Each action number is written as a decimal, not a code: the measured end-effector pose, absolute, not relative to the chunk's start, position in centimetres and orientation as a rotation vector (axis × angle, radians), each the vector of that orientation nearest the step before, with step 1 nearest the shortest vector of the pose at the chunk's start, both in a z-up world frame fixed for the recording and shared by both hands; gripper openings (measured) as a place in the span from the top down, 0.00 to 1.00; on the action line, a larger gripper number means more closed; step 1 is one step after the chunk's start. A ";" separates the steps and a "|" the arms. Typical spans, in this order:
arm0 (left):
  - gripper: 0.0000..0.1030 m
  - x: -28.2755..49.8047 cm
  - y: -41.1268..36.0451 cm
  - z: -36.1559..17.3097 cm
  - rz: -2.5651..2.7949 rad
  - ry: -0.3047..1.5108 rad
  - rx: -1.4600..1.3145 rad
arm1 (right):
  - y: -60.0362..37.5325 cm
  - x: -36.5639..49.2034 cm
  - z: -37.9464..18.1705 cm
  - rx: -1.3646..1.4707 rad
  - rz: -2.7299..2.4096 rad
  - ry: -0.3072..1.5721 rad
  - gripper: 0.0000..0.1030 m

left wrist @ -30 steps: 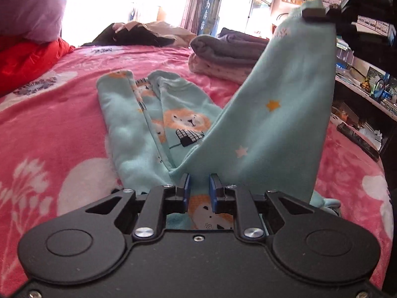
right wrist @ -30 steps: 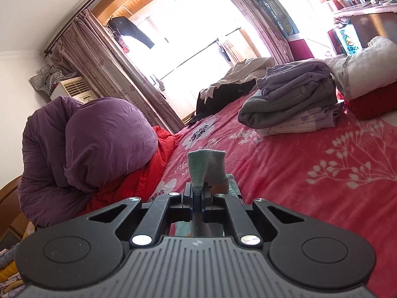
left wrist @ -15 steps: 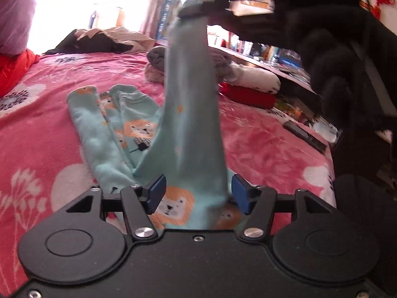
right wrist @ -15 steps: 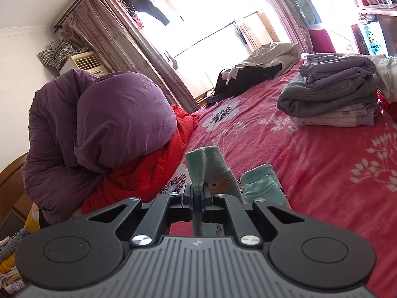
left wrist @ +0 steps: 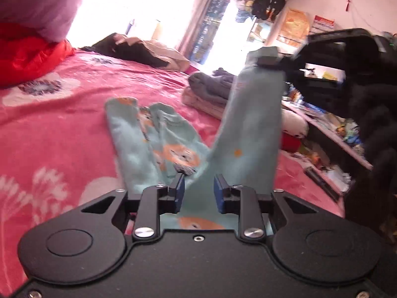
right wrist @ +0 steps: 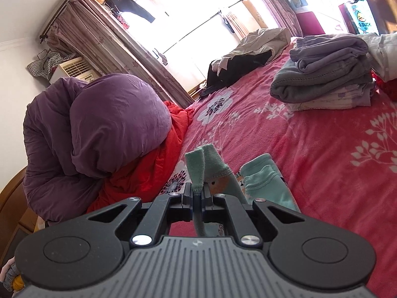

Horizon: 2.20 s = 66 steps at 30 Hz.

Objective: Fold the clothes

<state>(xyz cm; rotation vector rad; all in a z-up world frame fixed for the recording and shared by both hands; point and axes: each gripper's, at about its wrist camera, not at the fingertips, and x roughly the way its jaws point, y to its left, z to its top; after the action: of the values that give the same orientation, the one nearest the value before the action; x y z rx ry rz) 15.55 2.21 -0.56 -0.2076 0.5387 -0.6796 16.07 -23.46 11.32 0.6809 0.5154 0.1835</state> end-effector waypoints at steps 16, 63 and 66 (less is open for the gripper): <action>0.97 17.3 -5.4 -4.3 -0.664 0.577 0.170 | -25.2 12.8 10.1 0.754 0.188 0.500 0.92; 0.71 14.0 4.6 -3.8 -0.833 0.943 -0.426 | -17.9 32.3 6.0 0.510 0.180 0.739 0.54; 0.71 14.0 4.2 -3.7 -0.831 0.938 -0.411 | -19.0 32.5 5.7 0.468 0.220 0.767 0.54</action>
<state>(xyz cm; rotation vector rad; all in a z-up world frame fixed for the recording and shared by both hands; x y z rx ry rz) 13.97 4.23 -3.75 -0.4110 0.9380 -0.8311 32.48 -18.96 5.73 0.4684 0.7668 0.2197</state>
